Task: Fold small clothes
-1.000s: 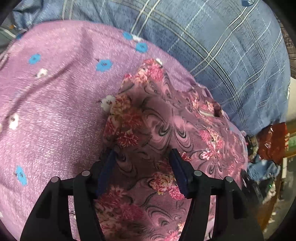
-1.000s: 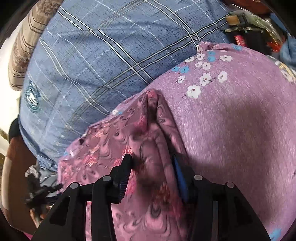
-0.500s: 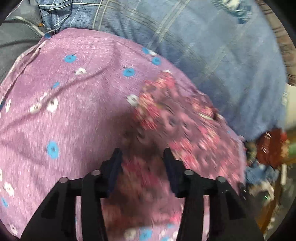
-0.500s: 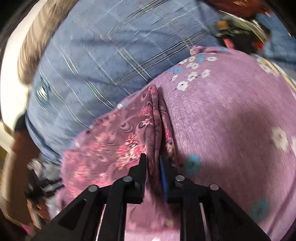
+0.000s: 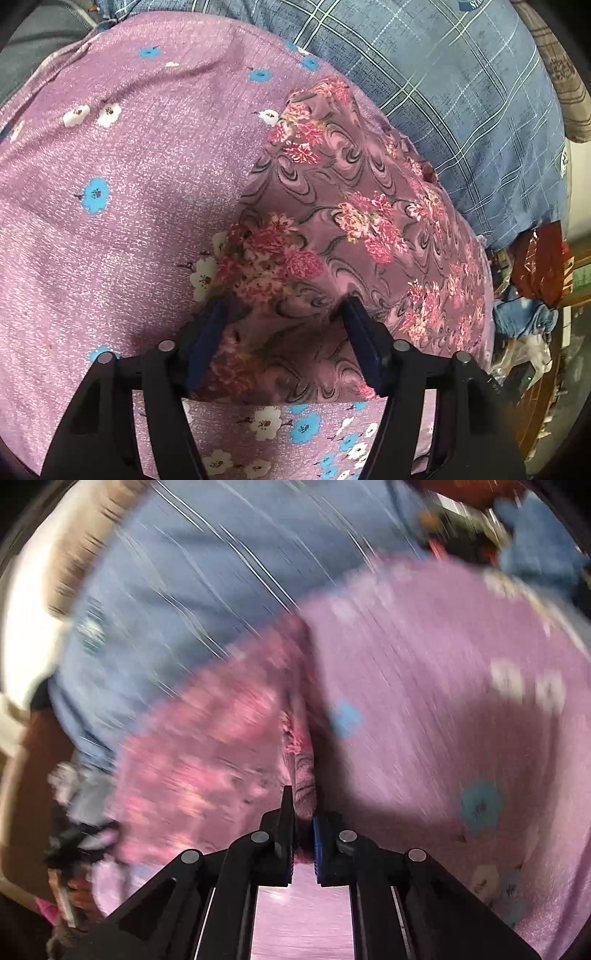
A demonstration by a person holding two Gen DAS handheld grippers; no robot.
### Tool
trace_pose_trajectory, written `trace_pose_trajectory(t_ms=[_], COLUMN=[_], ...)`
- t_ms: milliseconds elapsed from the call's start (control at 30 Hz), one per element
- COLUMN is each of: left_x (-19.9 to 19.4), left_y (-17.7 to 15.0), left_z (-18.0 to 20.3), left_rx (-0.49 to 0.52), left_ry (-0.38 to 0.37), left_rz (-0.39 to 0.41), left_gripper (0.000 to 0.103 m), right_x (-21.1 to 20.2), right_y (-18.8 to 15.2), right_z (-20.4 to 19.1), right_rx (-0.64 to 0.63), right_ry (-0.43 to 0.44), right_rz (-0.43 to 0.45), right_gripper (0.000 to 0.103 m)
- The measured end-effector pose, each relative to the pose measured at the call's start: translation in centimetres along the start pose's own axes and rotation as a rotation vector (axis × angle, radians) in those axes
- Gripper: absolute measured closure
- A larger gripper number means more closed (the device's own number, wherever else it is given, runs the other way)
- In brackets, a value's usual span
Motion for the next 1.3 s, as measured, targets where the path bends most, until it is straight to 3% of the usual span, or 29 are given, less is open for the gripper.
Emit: trace_pose_trajectory(t_ms=[100, 167, 300, 367, 467, 533, 633, 667, 700, 733, 833, 900, 933, 1000, 1100, 1233, 1267, 1300], left_x=[-1.8, -2.6, -2.7, -1.8, 0.3, 2.4, 7.7, 8.9, 8.9, 8.9, 9.0, 7.6, 6.2, 3.7, 0.9, 1.3, 1.8, 2.1], left_y=[0.5, 1.6, 4.0, 5.0, 5.9, 6.2, 6.8, 6.8, 7.3, 7.4, 7.0, 6.8, 7.0, 7.7, 8.3, 7.2, 6.9, 6.6], left_z=[1.1, 2.4, 6.1, 8.3, 11.2, 12.2, 10.9, 10.5, 11.0, 11.8, 12.2, 12.1, 11.7, 10.2, 6.7, 1.0, -0.1, -0.8], left_rx=[0.019, 0.015, 0.031, 0.065, 0.128, 0.172, 0.204, 0.213, 0.262, 0.323, 0.354, 0.314, 0.260, 0.178, 0.087, -0.073, -0.108, -0.132], left_ry=[-0.056, -0.110, -0.155, -0.145, -0.112, -0.064, 0.103, 0.130, 0.161, 0.200, 0.240, 0.168, 0.098, 0.034, 0.032, 0.054, 0.060, 0.038], left_rz=[0.035, 0.052, 0.065, 0.058, 0.041, 0.033, -0.020, -0.030, 0.033, 0.062, 0.049, 0.015, 0.013, 0.046, 0.089, 0.028, 0.007, -0.009], left_gripper=[0.039, 0.039, 0.039, 0.039, 0.039, 0.039, 0.039, 0.038, 0.035, 0.028, 0.026, 0.028, 0.029, 0.029, 0.029, 0.029, 0.030, 0.030], right_x=[-1.3, -3.2, -4.4, -3.4, 0.0, 1.9, 6.1, 7.7, 7.0, 6.9, 7.0, 6.5, 5.9, 5.0, 4.1, 6.2, 7.5, 9.2], right_y=[0.8, 2.3, 5.3, 6.2, 7.3, 7.9, 7.8, 7.4, 7.7, 7.6, 7.6, 7.5, 7.5, 7.4, 7.0, 4.7, 3.8, 2.7], right_z=[-0.5, -1.1, -6.3, -8.9, -12.1, -11.8, -8.5, -7.2, -7.0, -7.1, -7.7, -8.0, -8.4, -9.9, -12.4, -15.2, -15.5, -15.3], right_rx=[0.034, 0.062, 0.009, -0.030, -0.085, -0.073, 0.006, 0.034, 0.022, 0.008, -0.037, -0.050, -0.050, -0.086, -0.192, -0.314, -0.353, -0.393], right_ry=[-0.014, -0.040, 0.094, 0.147, 0.150, 0.141, 0.065, 0.081, 0.102, 0.112, 0.078, 0.056, 0.066, 0.102, 0.086, 0.082, 0.051, -0.002], right_rz=[0.049, 0.138, 0.247, 0.253, 0.248, 0.250, 0.178, 0.156, 0.228, 0.243, 0.210, 0.218, 0.228, 0.246, 0.278, 0.182, 0.122, 0.044], right_gripper=[0.088, 0.088, 0.085, 0.076, 0.075, 0.075, 0.064, 0.072, 0.077, 0.077, 0.071, 0.071, 0.069, 0.069, 0.065, 0.062, 0.051, 0.048])
Point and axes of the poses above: each gripper's, at about its wrist camera, not at the fingertips, and x roughly the way its jaws point, z to its right, y to its top, the point moved 10 cm from there along x, roughly the way its jaws point, and after that the axes turned 2 degrees about -z, right-handed, at the moved point
